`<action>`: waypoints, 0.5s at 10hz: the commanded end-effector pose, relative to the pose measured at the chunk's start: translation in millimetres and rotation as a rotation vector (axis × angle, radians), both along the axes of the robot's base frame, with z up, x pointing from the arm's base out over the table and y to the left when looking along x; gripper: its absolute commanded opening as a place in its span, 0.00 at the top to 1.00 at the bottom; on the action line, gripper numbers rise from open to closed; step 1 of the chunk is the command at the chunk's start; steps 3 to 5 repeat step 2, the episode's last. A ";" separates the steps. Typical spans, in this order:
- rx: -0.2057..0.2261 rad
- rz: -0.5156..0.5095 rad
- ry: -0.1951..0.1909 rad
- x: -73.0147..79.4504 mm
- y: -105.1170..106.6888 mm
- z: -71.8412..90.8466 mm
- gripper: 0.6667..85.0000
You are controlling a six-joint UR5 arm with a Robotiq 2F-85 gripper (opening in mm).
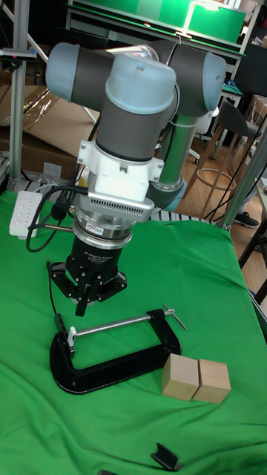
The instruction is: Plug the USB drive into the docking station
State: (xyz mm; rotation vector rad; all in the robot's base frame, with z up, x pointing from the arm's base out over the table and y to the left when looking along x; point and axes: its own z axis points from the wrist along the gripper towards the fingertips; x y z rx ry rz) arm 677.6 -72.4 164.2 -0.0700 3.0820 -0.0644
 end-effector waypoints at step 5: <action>0.009 -0.057 -0.023 7.1 0.2 6.6 0.99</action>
